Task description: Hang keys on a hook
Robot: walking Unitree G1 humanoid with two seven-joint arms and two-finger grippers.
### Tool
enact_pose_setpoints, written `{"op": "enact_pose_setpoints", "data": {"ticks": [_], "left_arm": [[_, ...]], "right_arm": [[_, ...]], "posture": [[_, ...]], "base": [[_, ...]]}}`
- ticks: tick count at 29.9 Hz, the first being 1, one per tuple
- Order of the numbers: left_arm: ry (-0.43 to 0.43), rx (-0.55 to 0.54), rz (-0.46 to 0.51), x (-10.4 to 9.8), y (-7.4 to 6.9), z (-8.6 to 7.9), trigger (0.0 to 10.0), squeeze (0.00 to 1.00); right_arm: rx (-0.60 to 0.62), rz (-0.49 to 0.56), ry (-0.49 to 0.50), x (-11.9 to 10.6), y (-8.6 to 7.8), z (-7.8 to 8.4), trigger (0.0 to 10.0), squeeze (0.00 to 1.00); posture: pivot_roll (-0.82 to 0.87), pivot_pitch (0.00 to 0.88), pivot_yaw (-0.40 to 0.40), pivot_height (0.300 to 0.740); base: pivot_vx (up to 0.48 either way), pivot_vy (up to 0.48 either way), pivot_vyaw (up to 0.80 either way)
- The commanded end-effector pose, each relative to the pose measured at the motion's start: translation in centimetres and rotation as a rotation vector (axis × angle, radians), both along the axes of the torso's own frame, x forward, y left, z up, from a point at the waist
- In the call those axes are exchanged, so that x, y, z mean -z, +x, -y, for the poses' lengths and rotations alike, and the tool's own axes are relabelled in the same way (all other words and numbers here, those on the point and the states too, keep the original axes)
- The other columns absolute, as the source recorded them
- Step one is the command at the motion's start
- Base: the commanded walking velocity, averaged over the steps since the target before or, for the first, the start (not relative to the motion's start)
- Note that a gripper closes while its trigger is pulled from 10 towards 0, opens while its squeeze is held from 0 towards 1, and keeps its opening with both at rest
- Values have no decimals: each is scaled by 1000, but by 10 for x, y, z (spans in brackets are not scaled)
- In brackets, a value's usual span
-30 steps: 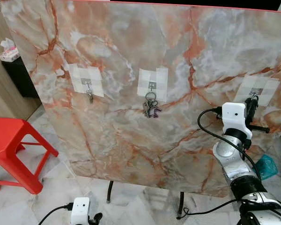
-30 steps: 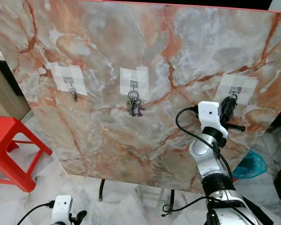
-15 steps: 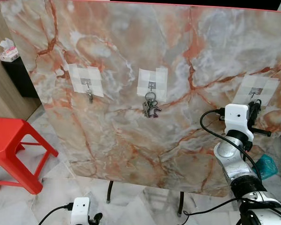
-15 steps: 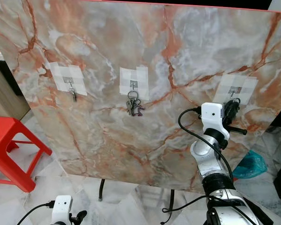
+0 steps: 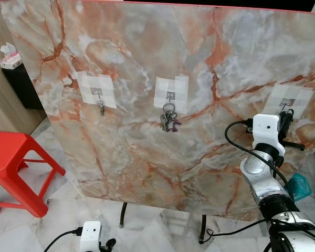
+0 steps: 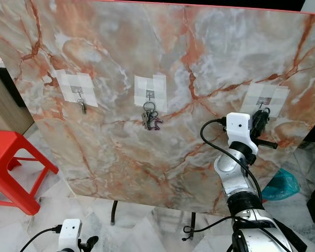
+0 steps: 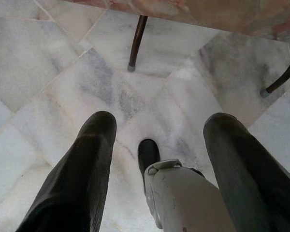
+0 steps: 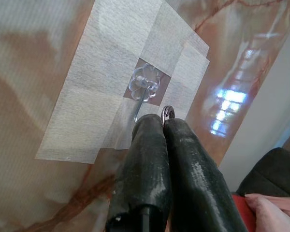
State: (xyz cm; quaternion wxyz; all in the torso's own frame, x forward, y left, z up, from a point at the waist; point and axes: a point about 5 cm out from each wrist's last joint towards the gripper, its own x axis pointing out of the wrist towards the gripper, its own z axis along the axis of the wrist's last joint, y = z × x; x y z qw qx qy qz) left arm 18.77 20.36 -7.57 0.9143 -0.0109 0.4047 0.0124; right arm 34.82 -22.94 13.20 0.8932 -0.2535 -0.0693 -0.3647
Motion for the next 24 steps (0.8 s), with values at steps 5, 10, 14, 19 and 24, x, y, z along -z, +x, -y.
{"op": "enact_pose_setpoints", "data": {"ticks": [5,10,14,19,24], "left_arm": [[-10,-6,-10,1,-2,0,10000,0],[-12,-5,-11,1,-2,0,10000,0],[-12,-8,-10,1,-2,0,10000,0],[-11,-9,-8,1,-2,0,10000,0],[-10,-9,-9,1,-2,0,10000,0]], "right_arm": [[-5,6,2,-6,3,5,10000,0],[-34,-4,13,-4,4,1,10000,0],[-53,-7,-7,-5,5,-1,10000,0],[-57,-6,-11,-6,5,-1,10000,0],[-61,-10,-10,-6,6,-1,10000,0]], "posture": [[43,0,-39,740],[44,0,-39,740],[44,0,-39,740],[44,0,-40,740],[45,0,-41,740]], "base": [[0,0,0],[0,0,0],[0,0,0],[0,0,0],[0,0,0]]}}
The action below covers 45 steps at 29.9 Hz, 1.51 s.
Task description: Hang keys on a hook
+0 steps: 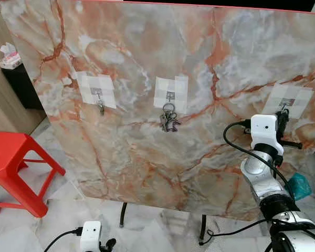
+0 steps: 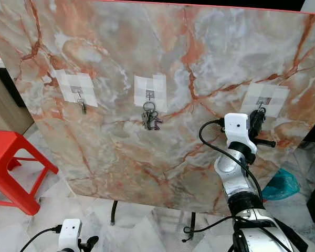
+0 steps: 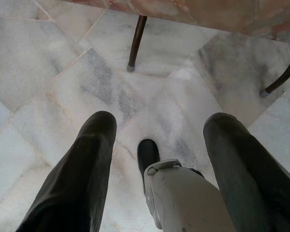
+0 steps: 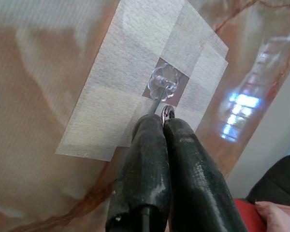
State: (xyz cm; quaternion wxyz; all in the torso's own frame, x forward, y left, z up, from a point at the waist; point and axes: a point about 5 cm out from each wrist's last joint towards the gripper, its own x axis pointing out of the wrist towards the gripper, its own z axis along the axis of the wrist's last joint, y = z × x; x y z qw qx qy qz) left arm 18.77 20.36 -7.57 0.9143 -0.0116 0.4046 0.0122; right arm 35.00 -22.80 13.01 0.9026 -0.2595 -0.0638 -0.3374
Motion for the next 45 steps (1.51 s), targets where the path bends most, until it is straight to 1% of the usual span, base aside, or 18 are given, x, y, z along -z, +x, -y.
{"op": "enact_pose_setpoints", "data": {"ticks": [1,12,21,22,23,24,25,26,33,38,43,45], "left_arm": [[-9,-9,-9,1,-2,0,10000,0],[-4,-7,-9,1,-2,0,10000,0],[-2,-4,-12,1,-2,0,10000,0],[-1,-5,-12,1,-3,0,10000,0],[0,-5,-13,1,-3,0,10000,0],[0,-5,-13,2,-3,0,10000,0],[1,-5,-13,2,-3,0,10000,0],[1,-5,-13,2,-3,0,10000,0],[2,-5,-15,2,-3,-1,10000,0],[2,-5,-15,2,-3,-1,10000,0],[-1,-6,-15,2,-4,0,10000,0],[0,-8,-13,2,-3,-1,10000,0]], "right_arm": [[-9,19,-3,-8,4,0,10000,0],[-27,2,21,-5,4,-1,10000,0],[-28,6,19,-5,4,-1,10000,0],[-28,8,20,-5,4,-2,10000,663],[-27,10,21,-5,4,-2,10000,663],[-28,11,23,-4,4,-2,10000,871],[-29,13,24,-4,4,-2,10000,965],[-30,13,25,-4,4,-2,10000,1000],[-38,14,31,-3,3,-4,10000,1000],[-46,21,33,-2,2,-8,10000,1000],[-125,53,24,1,-5,-21,10000,1000],[-181,44,42,9,-14,-27,10000,1000]], "posture": [[45,0,-41,740],[45,0,-40,740],[45,0,-40,740],[45,0,-40,740],[45,0,-40,740],[45,0,-40,740],[45,0,-40,740],[45,0,-40,740],[44,0,-41,740],[44,0,-41,740],[50,0,-48,740],[45,0,-52,740]], "base": [[0,0,0],[0,0,0],[0,0,0],[0,0,0],[0,0,0],[0,0,0],[0,0,0],[0,0,0],[0,0,0],[0,0,0],[0,0,0],[0,0,0]]}}
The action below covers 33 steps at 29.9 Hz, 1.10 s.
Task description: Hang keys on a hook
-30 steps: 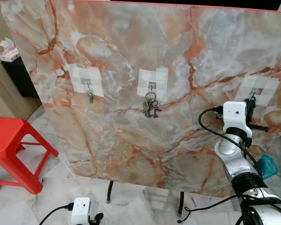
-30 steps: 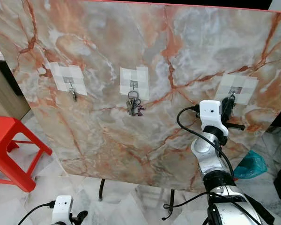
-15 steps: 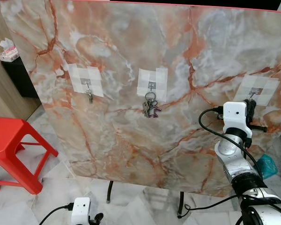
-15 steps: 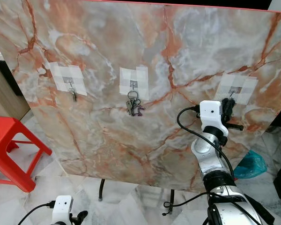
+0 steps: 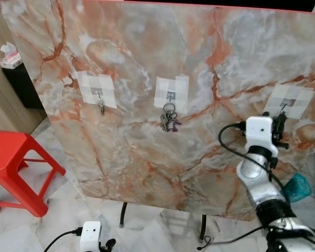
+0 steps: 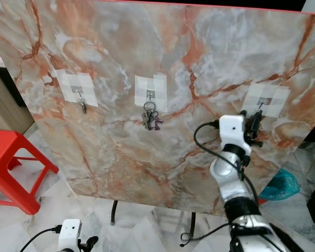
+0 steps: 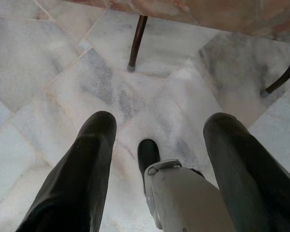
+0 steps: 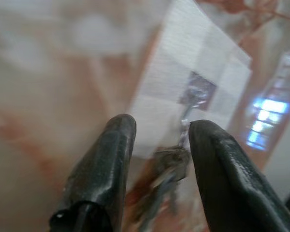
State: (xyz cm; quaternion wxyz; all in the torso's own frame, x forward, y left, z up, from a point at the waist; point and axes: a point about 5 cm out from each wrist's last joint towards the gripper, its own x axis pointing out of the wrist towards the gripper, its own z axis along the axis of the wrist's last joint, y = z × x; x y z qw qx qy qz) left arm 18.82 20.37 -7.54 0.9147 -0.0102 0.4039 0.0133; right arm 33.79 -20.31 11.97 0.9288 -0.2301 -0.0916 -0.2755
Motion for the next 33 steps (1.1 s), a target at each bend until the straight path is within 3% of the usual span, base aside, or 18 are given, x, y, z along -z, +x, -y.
{"op": "enact_pose_setpoints", "data": {"ticks": [1,2,3,7,9,10,12,13,14,20,22,26,27,29,31,33], "left_arm": [[-3,-8,-15,2,-4,0,10000,0],[-2,-6,-15,2,-4,0,10000,0],[-1,-5,-17,2,-4,0,10000,0],[0,-5,-19,2,-4,0,10000,0],[0,-7,-18,2,-4,0,10000,0],[0,-7,-18,2,-4,0,10000,0],[2,-7,-19,2,-3,-1,10000,0],[3,-9,-20,2,-3,-1,10000,0],[3,-8,-19,2,-3,-1,10000,0],[7,-7,-20,1,-2,-1,10000,0],[17,0,-29,2,-3,-2,10000,0],[16,7,-35,2,-3,-1,10000,0],[18,11,-49,3,-4,-1,10000,0],[36,25,-73,5,-6,-1,10000,0],[50,-53,-70,4,-8,-10,10000,0],[49,-57,-74,5,-9,-11,10000,0]], "right_arm": [[-69,4,26,2,-7,-6,10000,867],[-93,0,42,5,-11,-8,10000,867],[-155,-11,38,8,-18,-15,10000,0],[-228,-64,-3,18,-31,-21,10000,0],[-177,-196,49,38,-43,-5,10000,0],[-177,-196,49,38,-43,-5,10000,0],[-152,-321,188,60,-49,1,10000,0],[-173,-432,333,83,-55,1,10000,0],[-176,-475,377,94,-60,0,10000,0],[-128,-599,483,121,-73,3,10000,0],[-144,-757,586,150,-87,-3,10000,0],[-177,-866,598,165,-98,-10,10000,0],[-217,-957,614,178,-111,-18,10000,0],[-274,-1041,641,188,-124,-27,10000,0],[-161,-1122,715,204,-153,-20,10000,0],[-139,-1145,714,207,-160,-18,10000,0]], "posture": [[43,0,-52,740],[43,0,-53,740],[43,0,-53,740],[46,0,-56,740],[47,0,-58,740],[47,0,-58,740],[42,0,-57,740],[39,0,-60,740],[42,0,-61,740],[40,0,-58,740],[29,0,-49,740],[18,0,-36,740],[9,0,-34,740],[10,0,-35,740],[15,0,-35,740],[19,0,-36,740]], "base": [[0,0,0],[0,0,0],[0,0,0],[0,0,0],[0,0,0],[0,0,0],[0,0,0],[0,0,0],[0,0,0],[0,0,0],[0,0,0],[0,0,0],[0,0,0],[0,0,0],[0,0,0],[0,0,0]]}}
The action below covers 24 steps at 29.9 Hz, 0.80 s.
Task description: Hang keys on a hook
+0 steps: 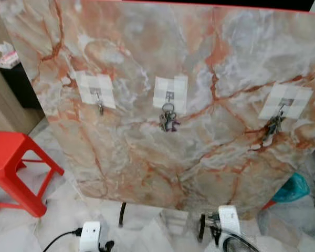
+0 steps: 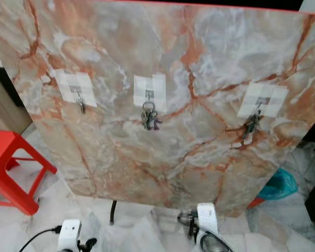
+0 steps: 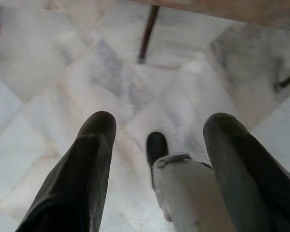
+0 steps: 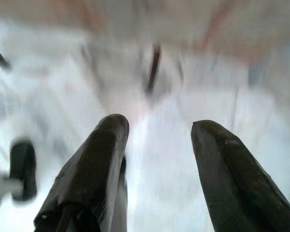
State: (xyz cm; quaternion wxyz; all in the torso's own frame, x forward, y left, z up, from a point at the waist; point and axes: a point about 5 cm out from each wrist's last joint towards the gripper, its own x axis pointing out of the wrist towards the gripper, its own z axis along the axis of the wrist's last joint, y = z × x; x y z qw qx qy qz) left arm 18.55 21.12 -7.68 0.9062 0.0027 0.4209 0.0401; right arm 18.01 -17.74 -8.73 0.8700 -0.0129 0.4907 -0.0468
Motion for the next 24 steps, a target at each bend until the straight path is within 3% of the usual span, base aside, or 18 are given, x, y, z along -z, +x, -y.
{"op": "enact_pose_setpoints", "data": {"ticks": [1,13,18,21,24], "left_arm": [[6,-6,-45,4,-7,-3,10000,0],[11,38,-69,7,-12,3,10000,0],[9,41,-70,7,-12,3,10000,0],[-1,33,-70,7,-11,5,10000,0],[-7,22,-68,7,-10,5,10000,0]], "right_arm": [[37,-41,-19,3,-8,9,10000,0],[55,-107,-12,12,-37,29,10000,0],[89,-99,-8,11,-38,34,10000,0],[18,-123,-33,12,-39,36,10000,0],[21,-120,-34,11,-38,37,10000,0]], "posture": [[25,0,-38,740],[7,0,-29,740],[2,0,-19,740],[3,0,-20,740],[4,0,-21,740]], "base": [[0,0,0],[0,0,0],[0,0,0],[0,0,0],[0,0,0]]}}
